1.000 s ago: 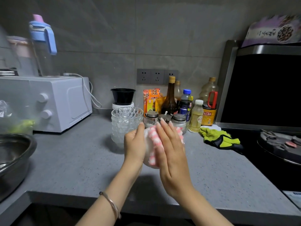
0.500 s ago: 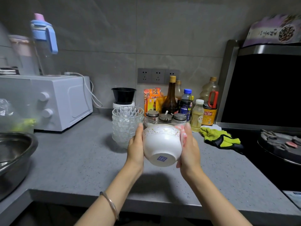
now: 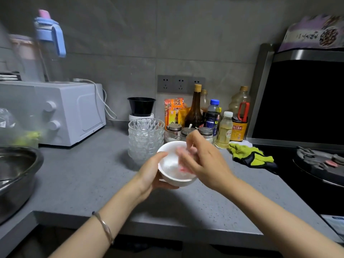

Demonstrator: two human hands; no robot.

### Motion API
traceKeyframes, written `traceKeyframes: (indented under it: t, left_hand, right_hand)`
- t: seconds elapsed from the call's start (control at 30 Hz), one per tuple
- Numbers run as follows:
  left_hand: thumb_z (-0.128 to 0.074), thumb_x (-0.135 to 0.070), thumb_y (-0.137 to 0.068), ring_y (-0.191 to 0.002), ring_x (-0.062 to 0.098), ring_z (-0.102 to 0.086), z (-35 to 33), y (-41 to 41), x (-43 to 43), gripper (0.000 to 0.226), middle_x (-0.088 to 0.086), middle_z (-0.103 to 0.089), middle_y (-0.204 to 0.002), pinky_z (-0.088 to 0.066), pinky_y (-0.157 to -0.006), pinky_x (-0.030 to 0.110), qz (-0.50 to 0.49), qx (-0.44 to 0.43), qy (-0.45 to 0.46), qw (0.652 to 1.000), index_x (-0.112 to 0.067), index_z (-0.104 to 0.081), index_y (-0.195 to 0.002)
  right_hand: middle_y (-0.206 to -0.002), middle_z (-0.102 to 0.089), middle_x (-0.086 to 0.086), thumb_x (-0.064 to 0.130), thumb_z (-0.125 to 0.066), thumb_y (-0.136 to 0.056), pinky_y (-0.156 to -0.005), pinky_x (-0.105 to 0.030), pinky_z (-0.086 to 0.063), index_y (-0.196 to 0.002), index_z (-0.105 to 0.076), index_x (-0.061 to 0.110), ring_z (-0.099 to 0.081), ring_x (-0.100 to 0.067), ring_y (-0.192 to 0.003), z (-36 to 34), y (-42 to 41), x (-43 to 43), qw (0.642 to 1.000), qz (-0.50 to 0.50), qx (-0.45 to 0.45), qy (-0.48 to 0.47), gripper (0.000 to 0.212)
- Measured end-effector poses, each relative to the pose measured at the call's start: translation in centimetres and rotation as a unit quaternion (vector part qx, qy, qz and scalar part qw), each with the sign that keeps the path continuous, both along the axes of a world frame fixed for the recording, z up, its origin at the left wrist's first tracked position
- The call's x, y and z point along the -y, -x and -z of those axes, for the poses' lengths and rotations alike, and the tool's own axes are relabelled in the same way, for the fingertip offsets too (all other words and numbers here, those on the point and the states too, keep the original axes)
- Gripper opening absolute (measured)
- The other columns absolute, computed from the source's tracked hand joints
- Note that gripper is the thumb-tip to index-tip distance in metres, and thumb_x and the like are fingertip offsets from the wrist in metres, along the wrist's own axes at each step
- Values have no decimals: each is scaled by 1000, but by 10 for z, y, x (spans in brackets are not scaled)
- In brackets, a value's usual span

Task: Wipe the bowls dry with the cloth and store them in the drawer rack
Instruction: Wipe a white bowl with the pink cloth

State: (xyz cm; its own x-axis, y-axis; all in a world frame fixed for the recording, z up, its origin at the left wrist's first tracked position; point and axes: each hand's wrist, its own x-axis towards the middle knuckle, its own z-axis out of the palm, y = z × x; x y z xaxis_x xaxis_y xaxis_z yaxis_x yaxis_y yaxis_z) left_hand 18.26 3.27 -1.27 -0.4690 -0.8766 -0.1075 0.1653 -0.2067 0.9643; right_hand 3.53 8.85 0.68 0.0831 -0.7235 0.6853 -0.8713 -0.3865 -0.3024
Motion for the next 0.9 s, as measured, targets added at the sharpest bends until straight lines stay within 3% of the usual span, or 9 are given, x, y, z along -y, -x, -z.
traceKeyframes:
  t: [0.1, 0.17, 0.27, 0.4, 0.53, 0.63, 0.7, 0.77, 0.9]
  left_hand:
    - [-41, -31, -98, -76, 20, -62, -6, 2, -6, 20, 7, -64, -89, -56, -52, 32, -49, 2, 81, 996, -22, -59, -100]
    - [-38, -26, -100, -80, 17, -61, -7, 5, -6, 20, 5, -62, -91, -56, -55, 29, -72, -12, 121, 990, -24, -57, -106]
    - [-42, -24, -97, -92, 20, -59, -2, 8, -1, 17, 7, -63, -100, -51, -79, 37, -111, -38, 170, 979, -27, -58, -100]
    - [-46, -27, -87, -90, 14, -58, 3, 12, 3, 16, -8, -64, -93, -47, -77, 27, -168, -91, 218, 957, -33, -59, -93]
    - [-42, -17, -98, -97, 14, -57, 10, 28, -2, 24, -10, -62, -99, -46, -85, 28, -215, -106, 207, 948, -34, -59, -102]
    - [-38, -11, -99, -96, 16, -58, 10, 31, -3, 26, -1, -63, -101, -47, -83, 27, -200, -107, 178, 957, -21, -59, -110]
    - [-37, -10, -99, -89, 15, -58, 6, 21, -1, 27, -2, -63, -93, -48, -76, 22, -154, -83, 195, 965, -23, -60, -98]
    - [-37, -11, -99, -82, 15, -57, -1, 9, 0, 28, -4, -62, -85, -47, -67, 21, -79, -28, 214, 973, -26, -58, -91]
    - [-39, -14, -99, -77, 11, -56, -11, 2, 1, 25, -3, -61, -85, -46, -67, 27, -8, 46, 208, 977, -30, -56, -90]
  right_hand:
    - [-89, -47, 9, 35, -58, -89, -62, -30, -41, -84, -44, 23, -47, -17, -77, -7, -2, -2, 992, 7, -128, -2, 19]
    - [-95, -55, 3, 42, -48, -88, -68, -36, -47, -83, -56, 18, -51, -20, -81, -12, 3, -4, 984, 6, -176, -16, 26]
    - [-109, -61, 3, 50, -28, -93, -86, -34, -46, -98, -68, 18, -54, -15, -97, -16, 11, -13, 960, -18, -272, -64, 52]
    - [-128, -58, -2, 43, -37, -91, -97, -34, -44, -113, -66, 17, -56, -20, -109, -5, 9, -25, 927, 13, -365, -78, 45]
    - [-117, -58, -10, 15, -53, -74, -79, -38, -46, -118, -58, 10, -56, -31, -93, 18, -20, -26, 962, -7, -263, -74, 44]
    - [-117, -59, -7, 16, -47, -89, -82, -39, -46, -116, -59, 12, -54, -28, -100, 21, -23, -23, 980, -48, -176, -78, 30]
    - [-116, -63, -2, 25, -51, -90, -81, -37, -50, -101, -67, 16, -60, -24, -98, 18, -5, -22, 965, -63, -248, -57, 22]
    - [-115, -66, 3, 27, -74, -73, -84, -35, -53, -79, -70, 26, -62, -20, -102, 10, 20, -19, 915, -40, -400, -27, 8]
    - [-107, -71, -3, 27, -91, -46, -85, -33, -53, -77, -77, 22, -67, -21, -99, 0, 28, -19, 873, -6, -487, -32, 34]
